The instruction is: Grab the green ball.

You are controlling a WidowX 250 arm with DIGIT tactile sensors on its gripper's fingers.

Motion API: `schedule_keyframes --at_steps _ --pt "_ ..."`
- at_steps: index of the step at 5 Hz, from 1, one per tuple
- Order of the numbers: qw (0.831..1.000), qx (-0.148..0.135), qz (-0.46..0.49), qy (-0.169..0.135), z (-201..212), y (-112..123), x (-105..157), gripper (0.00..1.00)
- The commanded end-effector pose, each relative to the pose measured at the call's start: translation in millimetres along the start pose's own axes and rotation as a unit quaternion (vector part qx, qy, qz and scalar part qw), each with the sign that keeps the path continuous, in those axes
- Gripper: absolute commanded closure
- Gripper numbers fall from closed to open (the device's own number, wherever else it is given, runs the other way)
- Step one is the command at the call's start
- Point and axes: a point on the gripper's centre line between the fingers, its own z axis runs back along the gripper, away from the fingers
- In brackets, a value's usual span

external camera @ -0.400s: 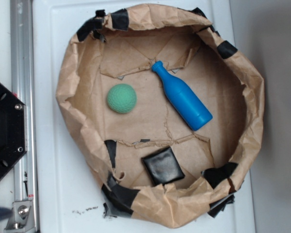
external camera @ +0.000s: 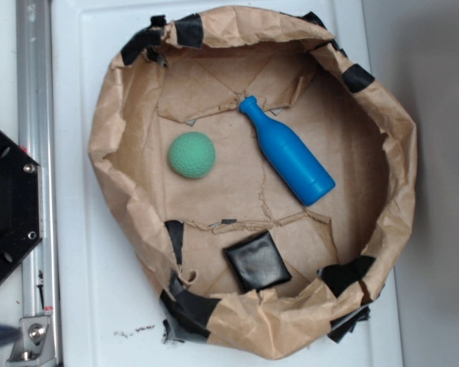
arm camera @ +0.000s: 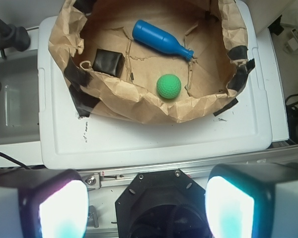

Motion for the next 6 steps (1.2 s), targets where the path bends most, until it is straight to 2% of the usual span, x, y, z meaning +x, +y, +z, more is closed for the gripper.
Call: schedule_keyframes --at_steps 1,2,3,4,5,6 --pt "0.996 -0.003 -0.085 0.025 -51 19 64 0.0" --pt "0.993 0.025 -0.113 0.008 -101 40 90 0.0" --pt "0.991 0.021 -0.123 0.041 -155 43 102 0.0" --pt "0.995 -0.006 -0.085 0.046 -190 48 111 0.0" --pt "0.988 -0.001 -0.125 0.092 -226 26 100 0.0" --pt "0.974 0.07 -0.184 0.112 -240 10 84 1.0"
